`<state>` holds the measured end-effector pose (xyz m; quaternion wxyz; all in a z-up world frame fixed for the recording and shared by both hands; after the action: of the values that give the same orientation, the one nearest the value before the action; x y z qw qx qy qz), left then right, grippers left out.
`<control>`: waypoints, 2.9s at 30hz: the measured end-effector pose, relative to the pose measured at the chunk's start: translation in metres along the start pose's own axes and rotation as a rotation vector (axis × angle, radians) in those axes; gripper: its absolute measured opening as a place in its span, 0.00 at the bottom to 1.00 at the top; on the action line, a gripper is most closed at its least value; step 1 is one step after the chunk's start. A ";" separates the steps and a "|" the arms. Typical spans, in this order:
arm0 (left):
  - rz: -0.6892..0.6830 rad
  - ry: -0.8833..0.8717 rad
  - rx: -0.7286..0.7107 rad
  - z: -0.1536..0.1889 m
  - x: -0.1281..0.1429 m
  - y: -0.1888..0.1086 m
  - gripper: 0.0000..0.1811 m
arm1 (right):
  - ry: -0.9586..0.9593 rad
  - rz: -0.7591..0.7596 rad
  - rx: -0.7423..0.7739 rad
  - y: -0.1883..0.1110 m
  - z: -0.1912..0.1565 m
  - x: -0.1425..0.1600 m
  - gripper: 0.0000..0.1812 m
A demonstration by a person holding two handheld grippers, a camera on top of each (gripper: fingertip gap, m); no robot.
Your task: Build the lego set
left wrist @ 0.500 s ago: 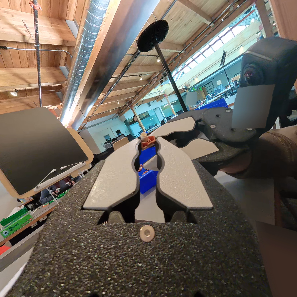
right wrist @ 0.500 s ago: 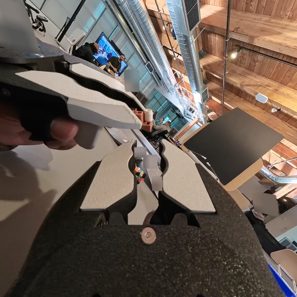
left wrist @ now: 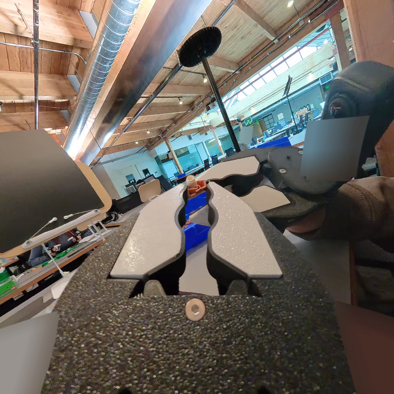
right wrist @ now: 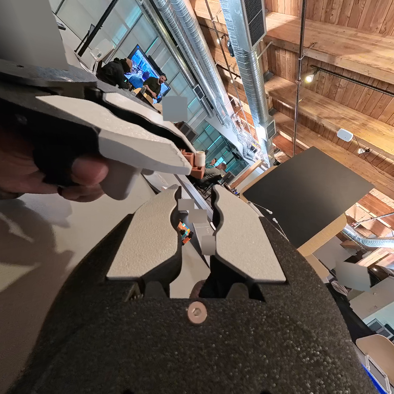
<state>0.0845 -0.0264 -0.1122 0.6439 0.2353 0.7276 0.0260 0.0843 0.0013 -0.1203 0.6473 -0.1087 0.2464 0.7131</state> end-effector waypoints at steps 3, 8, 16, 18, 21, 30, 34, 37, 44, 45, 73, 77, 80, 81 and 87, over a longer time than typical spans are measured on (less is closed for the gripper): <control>0.002 -0.058 0.020 -0.001 0.000 0.000 0.09 | 0.000 0.001 0.001 0.000 0.000 0.000 0.14; 0.022 -0.254 0.068 -0.007 -0.002 -0.001 0.09 | -0.002 0.003 0.005 0.000 0.000 -0.001 0.14; 0.096 -0.671 0.162 -0.018 -0.003 -0.005 0.09 | 0.008 0.013 0.014 0.003 -0.001 -0.005 0.14; 0.123 -0.778 0.168 -0.024 -0.002 -0.008 0.09 | 0.008 0.017 0.013 0.004 -0.003 -0.007 0.14; 0.165 -0.924 0.175 -0.032 0.000 -0.014 0.09 | 0.013 0.018 0.012 0.005 -0.005 -0.009 0.14; 0.282 -1.441 0.264 -0.042 0.008 -0.027 0.09 | 0.033 0.007 -0.003 0.021 -0.018 -0.019 0.14; 0.320 -1.579 0.291 -0.042 0.012 -0.029 0.09 | 0.020 -0.029 0.008 0.027 -0.021 -0.018 0.15; 0.324 -1.594 0.288 -0.041 0.012 -0.030 0.09 | 0.028 -0.043 0.009 0.028 -0.021 -0.016 0.15; 0.334 -1.557 0.253 -0.040 0.009 -0.036 0.09 | 0.163 -0.043 -0.034 0.026 -0.022 -0.014 0.15; 0.331 -1.531 0.244 -0.039 0.008 -0.036 0.09 | 0.213 -0.034 -0.057 0.026 -0.023 -0.015 0.15; 0.205 -0.981 0.168 -0.016 -0.003 -0.033 0.09 | 1.464 0.332 -0.488 0.012 -0.015 -0.026 0.16; 0.197 -0.976 0.166 -0.015 -0.002 -0.033 0.09 | 1.477 0.351 -0.493 0.010 -0.015 -0.028 0.12; 0.186 -0.954 0.164 -0.013 -0.002 -0.032 0.09 | 1.470 0.361 -0.492 0.008 -0.014 -0.028 0.09; 0.181 -0.946 0.163 -0.012 -0.002 -0.032 0.09 | 1.470 0.364 -0.493 0.007 -0.014 -0.028 0.08; 0.103 -0.880 0.160 -0.006 0.001 -0.029 0.10 | 1.455 0.378 -0.474 0.001 -0.012 -0.027 0.08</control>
<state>0.0702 -0.0501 -0.1220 0.8697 0.3088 0.3716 -0.1010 0.0847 -0.0284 -0.1172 0.1506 -0.6394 0.4637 0.5945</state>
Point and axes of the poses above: each gripper's, where its closed fingertips meet, y out along the fingers, x out of its underside, z = x × y across the jaws, the point moved 2 cm from there along -y, back along the fingers, and after that the axes turned 15 degrees about -y, right-handed, at the moved point
